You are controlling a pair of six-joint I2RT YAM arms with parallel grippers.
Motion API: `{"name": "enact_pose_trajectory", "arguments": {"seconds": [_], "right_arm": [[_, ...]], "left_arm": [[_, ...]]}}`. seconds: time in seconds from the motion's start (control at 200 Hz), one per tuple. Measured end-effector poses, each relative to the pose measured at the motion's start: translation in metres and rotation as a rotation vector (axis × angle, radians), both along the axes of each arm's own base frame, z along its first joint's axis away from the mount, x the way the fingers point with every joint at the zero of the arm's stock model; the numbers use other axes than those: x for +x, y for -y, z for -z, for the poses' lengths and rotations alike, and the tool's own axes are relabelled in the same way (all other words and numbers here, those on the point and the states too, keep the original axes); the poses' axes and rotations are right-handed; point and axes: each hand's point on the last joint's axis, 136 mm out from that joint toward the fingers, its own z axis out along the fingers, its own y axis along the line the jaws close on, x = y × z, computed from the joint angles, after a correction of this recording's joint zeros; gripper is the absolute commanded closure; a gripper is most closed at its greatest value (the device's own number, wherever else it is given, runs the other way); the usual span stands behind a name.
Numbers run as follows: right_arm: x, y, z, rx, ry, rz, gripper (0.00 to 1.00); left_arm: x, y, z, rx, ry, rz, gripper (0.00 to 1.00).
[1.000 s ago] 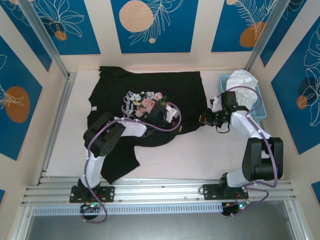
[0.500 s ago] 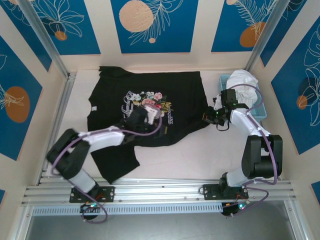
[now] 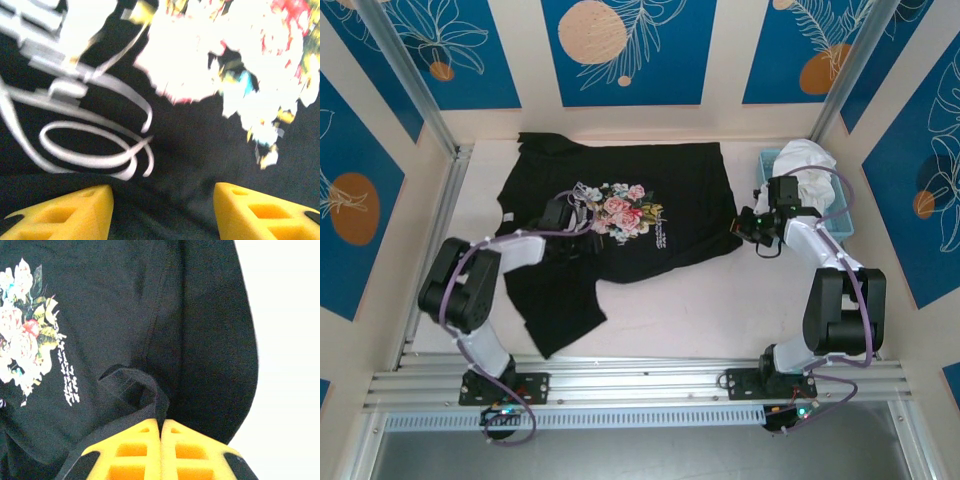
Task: Fold the inside-out t-shirt
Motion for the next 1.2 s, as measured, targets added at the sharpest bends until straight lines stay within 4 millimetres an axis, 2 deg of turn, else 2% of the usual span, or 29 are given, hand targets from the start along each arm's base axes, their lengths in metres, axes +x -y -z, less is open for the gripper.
{"name": "enact_pose_trajectory", "arguments": {"seconds": [0.14, 0.29, 0.365, 0.475, 0.535, 0.67, 0.76, 0.855, 0.925, 0.965, 1.065, 1.2], "right_arm": [[0.002, 0.018, -0.002, 0.011, 0.003, 0.055, 1.00], [0.004, 0.035, -0.009, 0.029, 0.022, 0.116, 1.00], [0.005, 0.038, -0.013, 0.034, 0.036, 0.126, 1.00], [0.005, 0.033, -0.017, 0.042, 0.047, 0.115, 1.00], [0.005, 0.031, -0.019, 0.046, 0.052, 0.109, 1.00], [0.003, 0.026, -0.018, 0.059, 0.049, 0.094, 1.00], [0.003, 0.022, -0.018, 0.061, 0.048, 0.084, 1.00], [0.002, 0.019, -0.017, 0.063, 0.047, 0.074, 1.00], [0.002, 0.016, -0.017, 0.063, 0.045, 0.066, 1.00], [0.002, 0.014, -0.016, 0.063, 0.044, 0.061, 1.00], [0.002, 0.011, -0.016, 0.064, 0.041, 0.053, 1.00], [0.002, 0.009, -0.015, 0.063, 0.040, 0.047, 1.00]], "left_arm": [[0.033, 0.024, 0.000, -0.036, 0.014, 0.028, 0.45], [0.065, 0.063, -0.004, -0.062, 0.039, 0.085, 0.45], [0.067, 0.076, -0.007, -0.059, 0.043, 0.111, 0.44], [0.057, 0.075, -0.011, -0.027, 0.036, 0.129, 0.43], [0.042, 0.067, -0.017, 0.004, 0.043, 0.134, 0.42], [-0.016, 0.039, -0.045, 0.106, 0.085, 0.142, 0.42], [-0.065, 0.044, -0.058, 0.163, 0.123, 0.212, 0.44], [-0.122, 0.059, -0.052, 0.202, 0.113, 0.329, 0.48], [-0.162, 0.065, -0.038, 0.241, 0.083, 0.427, 0.48], [-0.179, 0.066, -0.030, 0.263, 0.063, 0.468, 0.48], [-0.203, 0.069, -0.016, 0.312, 0.026, 0.534, 0.47], [-0.213, 0.070, -0.001, 0.359, -0.003, 0.564, 0.46]]}}
